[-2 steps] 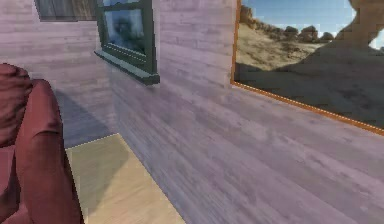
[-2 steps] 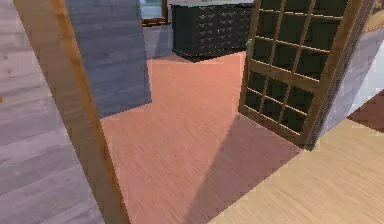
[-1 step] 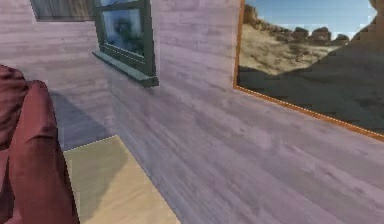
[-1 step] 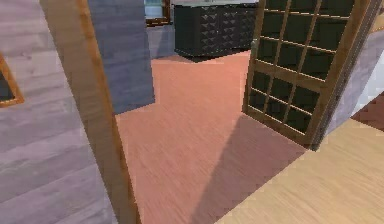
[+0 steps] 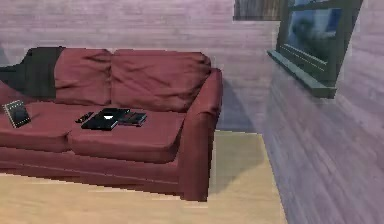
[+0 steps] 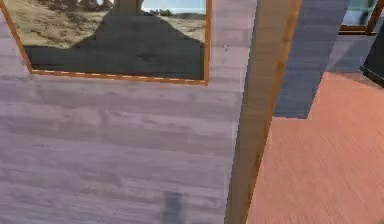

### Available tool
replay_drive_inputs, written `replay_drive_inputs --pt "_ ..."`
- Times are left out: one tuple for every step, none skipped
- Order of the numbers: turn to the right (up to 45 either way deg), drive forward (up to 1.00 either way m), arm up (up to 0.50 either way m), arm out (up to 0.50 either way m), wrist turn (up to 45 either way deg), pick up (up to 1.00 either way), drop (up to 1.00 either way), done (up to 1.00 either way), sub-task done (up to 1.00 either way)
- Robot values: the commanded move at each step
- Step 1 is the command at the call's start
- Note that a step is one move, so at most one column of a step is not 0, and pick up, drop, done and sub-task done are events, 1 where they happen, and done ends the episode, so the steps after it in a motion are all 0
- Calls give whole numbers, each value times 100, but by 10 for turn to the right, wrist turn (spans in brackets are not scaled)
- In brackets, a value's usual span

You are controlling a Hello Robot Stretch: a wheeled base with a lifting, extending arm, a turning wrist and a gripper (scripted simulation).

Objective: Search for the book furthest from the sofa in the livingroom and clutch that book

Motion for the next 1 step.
replay_drive_inputs --pt "-300 0 0 0 0 0 0 0 0"
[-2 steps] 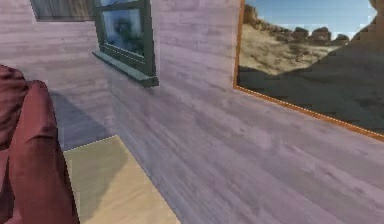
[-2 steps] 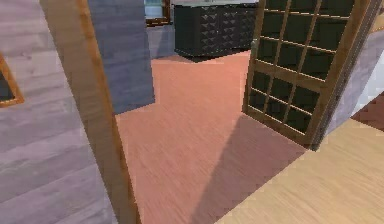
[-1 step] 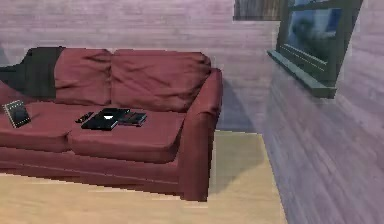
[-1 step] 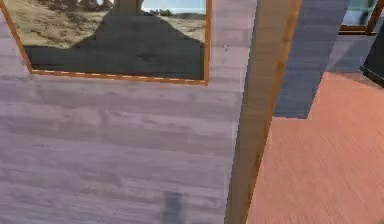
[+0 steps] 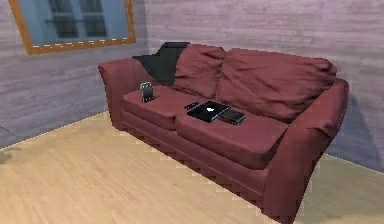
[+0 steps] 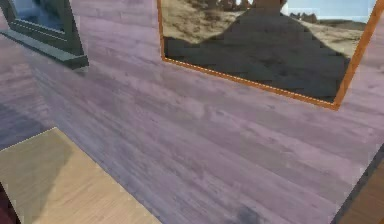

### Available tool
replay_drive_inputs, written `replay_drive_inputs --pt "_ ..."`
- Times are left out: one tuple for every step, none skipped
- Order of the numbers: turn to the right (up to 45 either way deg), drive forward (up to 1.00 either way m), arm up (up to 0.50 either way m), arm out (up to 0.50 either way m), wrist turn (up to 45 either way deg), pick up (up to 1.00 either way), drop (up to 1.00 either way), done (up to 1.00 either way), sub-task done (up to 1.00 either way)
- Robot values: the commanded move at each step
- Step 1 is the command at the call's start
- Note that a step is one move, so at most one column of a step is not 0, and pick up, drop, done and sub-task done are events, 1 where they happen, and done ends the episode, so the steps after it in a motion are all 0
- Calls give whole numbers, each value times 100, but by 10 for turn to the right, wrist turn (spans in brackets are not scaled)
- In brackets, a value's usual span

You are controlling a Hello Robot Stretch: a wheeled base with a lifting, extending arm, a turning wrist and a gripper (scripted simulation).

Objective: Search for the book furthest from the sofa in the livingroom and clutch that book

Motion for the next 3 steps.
replay_drive_inputs --pt "0 45 0 0 0 0 0 0 0" --pt "-450 0 0 0 0 0 0 0 0" --pt "0 100 0 0 0 0 0 0 0"
